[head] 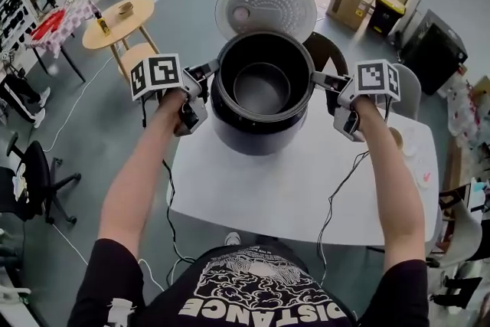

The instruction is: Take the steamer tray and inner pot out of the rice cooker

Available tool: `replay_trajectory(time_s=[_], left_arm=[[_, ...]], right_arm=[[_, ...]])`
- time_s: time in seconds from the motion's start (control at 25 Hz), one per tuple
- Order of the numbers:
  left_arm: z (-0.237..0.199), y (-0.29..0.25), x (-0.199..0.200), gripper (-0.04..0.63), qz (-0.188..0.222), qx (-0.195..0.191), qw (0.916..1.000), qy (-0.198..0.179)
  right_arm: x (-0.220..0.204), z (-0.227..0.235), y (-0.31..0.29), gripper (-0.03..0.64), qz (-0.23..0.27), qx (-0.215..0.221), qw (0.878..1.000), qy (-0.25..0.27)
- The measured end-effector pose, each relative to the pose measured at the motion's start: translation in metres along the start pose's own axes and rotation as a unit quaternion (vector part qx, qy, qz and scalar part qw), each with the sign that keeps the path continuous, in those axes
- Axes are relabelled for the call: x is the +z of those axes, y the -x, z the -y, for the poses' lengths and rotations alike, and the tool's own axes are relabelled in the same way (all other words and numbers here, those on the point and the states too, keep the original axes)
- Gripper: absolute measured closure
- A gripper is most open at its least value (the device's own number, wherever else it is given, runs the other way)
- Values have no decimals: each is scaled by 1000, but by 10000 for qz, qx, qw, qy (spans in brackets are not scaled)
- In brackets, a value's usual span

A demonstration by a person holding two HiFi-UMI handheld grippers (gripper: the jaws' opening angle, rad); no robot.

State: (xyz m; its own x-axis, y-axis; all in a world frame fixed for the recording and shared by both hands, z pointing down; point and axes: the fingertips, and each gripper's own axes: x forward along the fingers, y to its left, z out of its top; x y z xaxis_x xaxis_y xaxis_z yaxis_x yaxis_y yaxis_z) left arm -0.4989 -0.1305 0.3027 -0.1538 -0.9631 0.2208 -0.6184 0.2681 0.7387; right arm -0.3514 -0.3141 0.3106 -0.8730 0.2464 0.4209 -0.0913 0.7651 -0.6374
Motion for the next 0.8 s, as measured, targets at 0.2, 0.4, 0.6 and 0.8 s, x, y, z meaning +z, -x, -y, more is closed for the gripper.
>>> replay_trajectory(time_s=[0.2,0.4,0.6,0.8], left_arm=[[60,2,-14,565,128,-423,9980,-443],[96,9,-25,565,49,-870,9932,-770],[106,22,-29,565,-218,-1383,9862,-881],[154,10,-66,565,-525,-1755,9786,-932]], right_arm=[[2,-9,64,577,713,29,9974,131],[-10,-25,111,576,1294,-125,9914,116],[-34,-49,134,577,1742,-562,9831,82],[-60,-48,202,577,2091,-932,9734,-98]])
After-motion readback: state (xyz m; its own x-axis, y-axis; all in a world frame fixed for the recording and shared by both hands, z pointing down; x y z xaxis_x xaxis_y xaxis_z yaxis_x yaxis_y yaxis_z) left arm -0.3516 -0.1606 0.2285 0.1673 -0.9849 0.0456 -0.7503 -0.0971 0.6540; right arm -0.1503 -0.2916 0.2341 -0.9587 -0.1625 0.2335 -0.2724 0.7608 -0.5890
